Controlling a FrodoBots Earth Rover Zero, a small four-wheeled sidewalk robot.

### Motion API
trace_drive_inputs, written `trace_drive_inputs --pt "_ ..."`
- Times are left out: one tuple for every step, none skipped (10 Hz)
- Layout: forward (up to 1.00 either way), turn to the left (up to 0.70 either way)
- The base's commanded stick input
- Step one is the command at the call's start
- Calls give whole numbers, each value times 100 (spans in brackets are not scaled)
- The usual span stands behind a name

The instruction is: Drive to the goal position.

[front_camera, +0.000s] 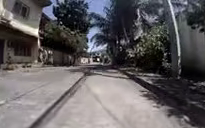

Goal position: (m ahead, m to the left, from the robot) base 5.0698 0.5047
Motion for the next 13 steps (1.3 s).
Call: trace_drive_inputs --pt "100 0" --pt "100 0" --pt "100 0" --pt "100 0" --pt "100 0" --pt "100 0" --pt "100 0" --pt "100 -19" --pt "100 -40" --pt "100 -40" --pt "100 -30" --pt "100 -5" --pt "100 0"
